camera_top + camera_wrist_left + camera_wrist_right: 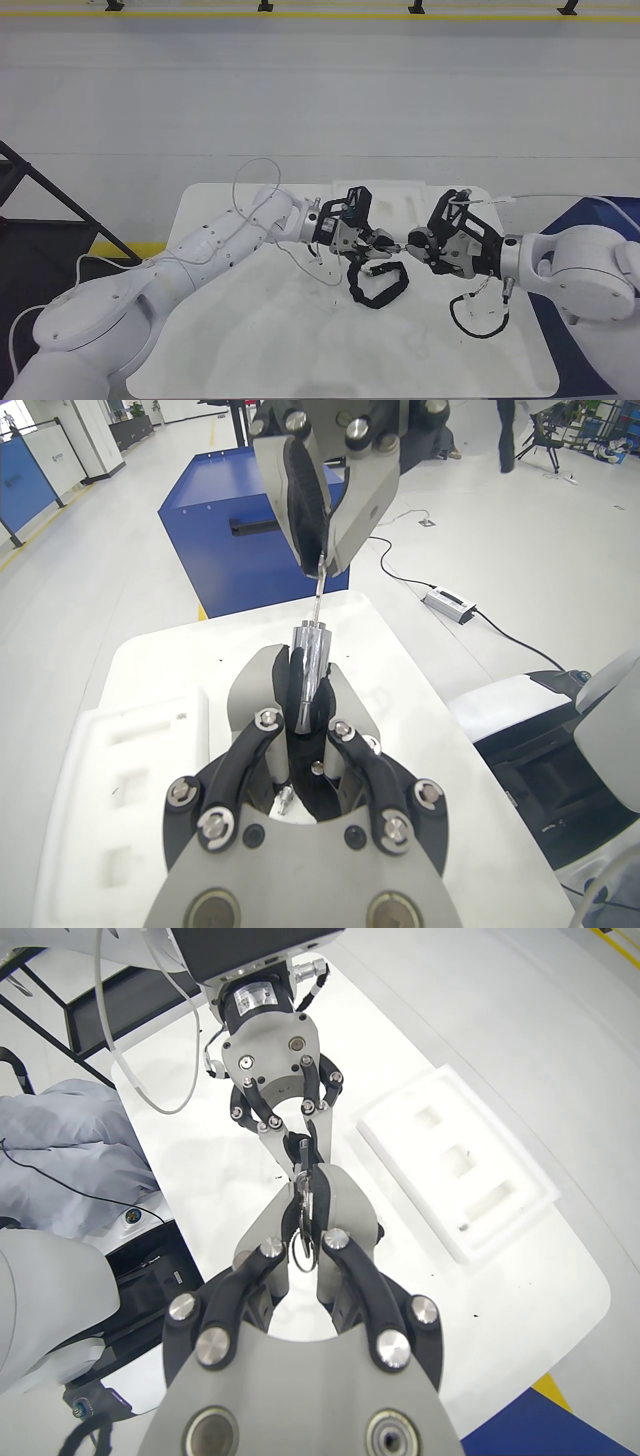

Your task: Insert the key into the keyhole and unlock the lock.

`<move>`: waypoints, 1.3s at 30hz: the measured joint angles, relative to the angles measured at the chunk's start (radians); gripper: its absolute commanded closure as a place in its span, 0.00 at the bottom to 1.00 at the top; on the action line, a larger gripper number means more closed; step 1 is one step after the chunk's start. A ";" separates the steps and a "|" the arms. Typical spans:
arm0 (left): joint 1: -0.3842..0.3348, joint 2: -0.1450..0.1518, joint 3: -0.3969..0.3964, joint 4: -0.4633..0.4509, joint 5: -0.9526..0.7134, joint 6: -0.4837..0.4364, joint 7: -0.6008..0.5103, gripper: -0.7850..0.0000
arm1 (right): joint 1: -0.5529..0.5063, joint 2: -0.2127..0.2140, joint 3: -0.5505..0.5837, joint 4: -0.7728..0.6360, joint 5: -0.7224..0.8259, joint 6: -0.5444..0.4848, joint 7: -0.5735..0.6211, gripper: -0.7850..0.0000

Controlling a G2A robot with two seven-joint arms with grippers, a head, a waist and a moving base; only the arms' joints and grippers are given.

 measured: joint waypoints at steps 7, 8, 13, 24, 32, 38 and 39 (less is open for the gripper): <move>0.027 -0.001 -0.030 0.048 -0.002 0.014 -0.111 1.00 | 0.010 -0.001 -0.002 0.026 0.006 -0.056 -0.019 0.00; 0.034 -0.001 -0.033 0.056 -0.007 0.019 -0.130 1.00 | 0.012 -0.002 -0.004 0.031 0.005 -0.074 -0.024 0.00; 0.073 -0.008 -0.044 0.087 -0.037 0.032 -0.216 1.00 | 0.030 -0.005 -0.034 0.070 -0.012 -0.197 -0.050 0.00; 0.153 -0.036 -0.058 0.152 -0.058 0.078 -0.372 1.00 | 0.121 -0.027 -0.164 0.227 -0.006 -0.416 -0.104 0.00; 0.173 -0.078 -0.060 0.207 -0.038 0.118 -0.449 0.00 | 0.203 -0.048 -0.249 0.309 0.017 -0.463 -0.130 0.00; 0.173 -0.099 -0.084 0.267 -0.053 0.065 -0.410 0.00 | 0.257 -0.062 -0.298 0.376 0.038 -0.471 -0.127 0.00; 0.171 -0.099 -0.091 0.270 -0.049 0.057 -0.393 0.00 | 0.265 -0.064 -0.304 0.388 0.042 -0.473 -0.126 0.00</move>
